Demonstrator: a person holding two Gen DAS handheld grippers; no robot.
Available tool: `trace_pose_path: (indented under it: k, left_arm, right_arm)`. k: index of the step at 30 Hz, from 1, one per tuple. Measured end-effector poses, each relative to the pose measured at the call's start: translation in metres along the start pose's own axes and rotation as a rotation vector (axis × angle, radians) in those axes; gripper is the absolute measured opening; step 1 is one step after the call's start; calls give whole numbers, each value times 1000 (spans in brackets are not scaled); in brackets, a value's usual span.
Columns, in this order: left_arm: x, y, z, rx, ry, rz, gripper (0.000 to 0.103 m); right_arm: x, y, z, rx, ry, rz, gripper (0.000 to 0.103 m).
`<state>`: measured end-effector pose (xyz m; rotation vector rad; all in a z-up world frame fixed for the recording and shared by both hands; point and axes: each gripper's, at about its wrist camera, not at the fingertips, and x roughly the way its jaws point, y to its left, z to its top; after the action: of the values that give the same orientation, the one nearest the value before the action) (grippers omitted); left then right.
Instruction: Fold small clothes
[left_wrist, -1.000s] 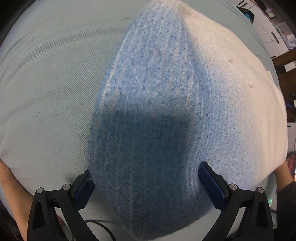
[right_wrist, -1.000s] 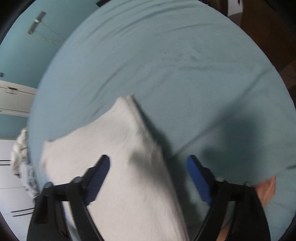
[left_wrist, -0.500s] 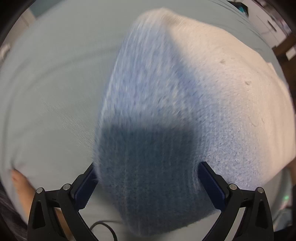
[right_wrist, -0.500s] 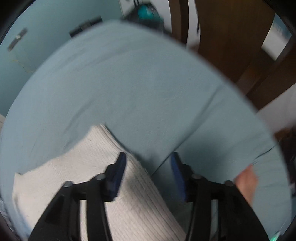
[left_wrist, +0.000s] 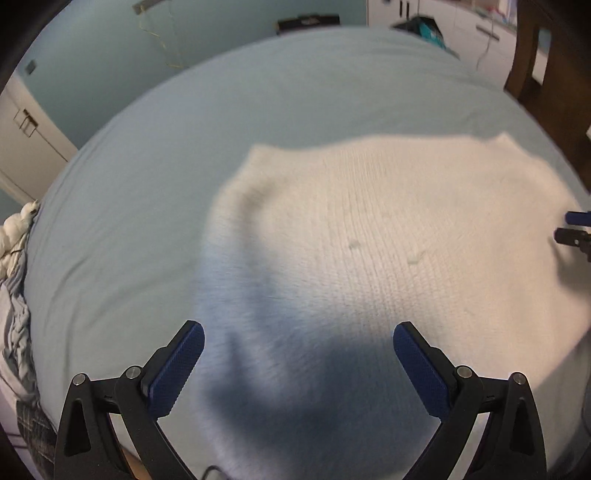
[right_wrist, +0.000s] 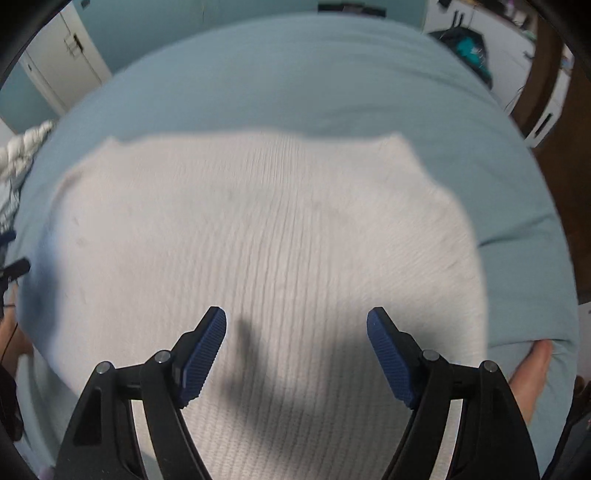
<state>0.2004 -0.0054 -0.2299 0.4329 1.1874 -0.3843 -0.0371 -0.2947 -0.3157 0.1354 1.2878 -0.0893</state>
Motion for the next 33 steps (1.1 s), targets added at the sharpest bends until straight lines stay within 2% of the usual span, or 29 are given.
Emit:
trace_pose_path:
  k: [2, 3, 5, 7, 9, 12, 14, 16, 21, 24, 25, 30, 33]
  left_arm:
    - [33, -10, -4, 22, 91, 42, 103]
    - [48, -13, -8, 23, 128, 47, 103]
    - [57, -2, -17, -52, 94, -34, 103]
    - [66, 11, -18, -112, 134, -116, 103]
    - [71, 18, -14, -122, 177, -160, 103]
    - [68, 21, -11, -127, 197, -137, 103]
    - [56, 19, -9, -116, 241, -83, 103]
    - [35, 15, -9, -91, 245, -50, 102]
    - [-30, 8, -23, -42, 175, -25, 103]
    - [-62, 3, -39, -29, 151, -32, 103]
    - [-64, 10, -32, -33, 148, -38, 103]
    - [-78, 10, -57, -81, 170, -100, 103]
    - [-67, 13, -69, -127, 184, -125, 103]
  right_arm:
    - [17, 3, -5, -9, 36, -13, 78]
    - [18, 4, -10, -29, 17, -14, 81]
    - [21, 14, -20, -112, -4, -33, 93]
    - [23, 29, -30, -185, -6, -77, 99]
    - [25, 31, -38, -183, -24, -94, 102]
    - [26, 36, -40, -178, -14, -105, 102]
    - [26, 37, -25, -157, 73, -88, 102]
    - [8, 29, -23, -84, 143, -54, 102]
    - [-62, -9, -37, 219, 186, 70, 102]
    - [-97, -34, -54, 370, 191, 103, 102]
    - [-105, -43, -57, 417, 196, 112, 102]
    - [-132, -58, -108, 671, 251, 239, 102]
    - [-142, -64, -116, 737, 259, 279, 102]
